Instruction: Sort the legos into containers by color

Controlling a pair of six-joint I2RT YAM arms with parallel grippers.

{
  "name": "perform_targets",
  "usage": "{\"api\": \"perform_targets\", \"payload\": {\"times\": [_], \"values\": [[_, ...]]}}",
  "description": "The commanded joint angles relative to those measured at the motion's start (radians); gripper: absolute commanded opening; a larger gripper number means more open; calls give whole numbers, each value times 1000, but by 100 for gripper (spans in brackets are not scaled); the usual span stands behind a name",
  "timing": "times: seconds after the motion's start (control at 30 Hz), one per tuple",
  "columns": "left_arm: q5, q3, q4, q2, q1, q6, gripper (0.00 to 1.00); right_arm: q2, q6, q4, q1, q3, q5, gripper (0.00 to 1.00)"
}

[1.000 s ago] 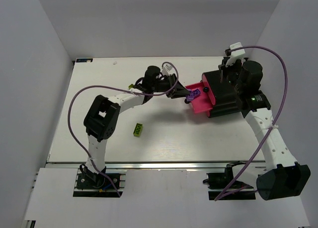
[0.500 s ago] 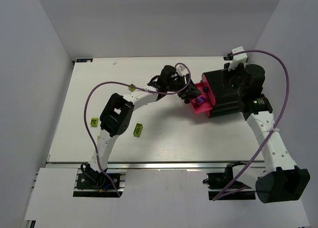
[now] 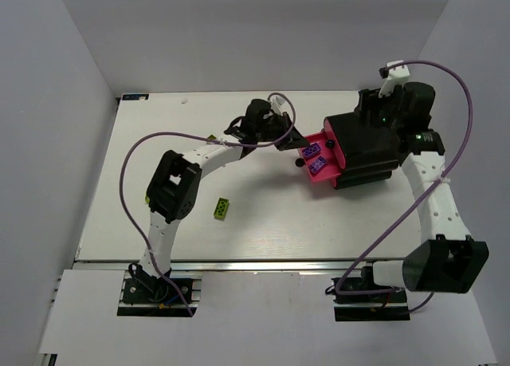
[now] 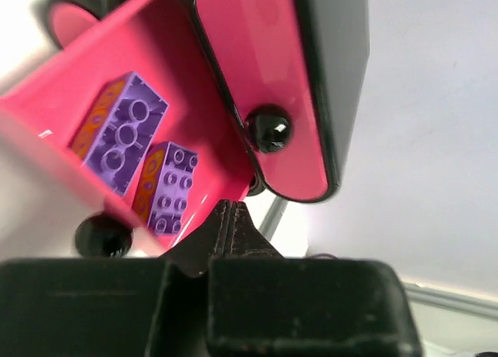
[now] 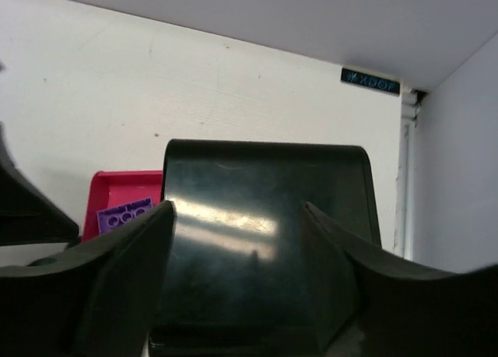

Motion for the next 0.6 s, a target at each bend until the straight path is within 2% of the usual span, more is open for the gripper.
{"api": "perform_targets", "payload": {"times": [0.0,0.03,0.1,0.2,0.27,0.37,0.57], "values": [[-74,-97,-15,-223,39,82,1,65,71,-97,-65,120,-68,79],[-87,-141,-14,-249,39,92,5,85,80,-116,-88,146,-93,89],[-92,-297,37,-297,66,90,16,155,88,-174,-134,224,-153,89],[-94,-424,91,-357,79,86,26,227,103,-203,-182,297,-190,89],[-87,-494,101,-357,88,84,29,284,97,-241,-215,343,-220,89],[-65,-484,80,-293,88,82,32,361,20,-306,-261,418,-297,86],[1,-360,103,-124,68,72,37,510,-119,-452,-309,570,-371,82]]}}
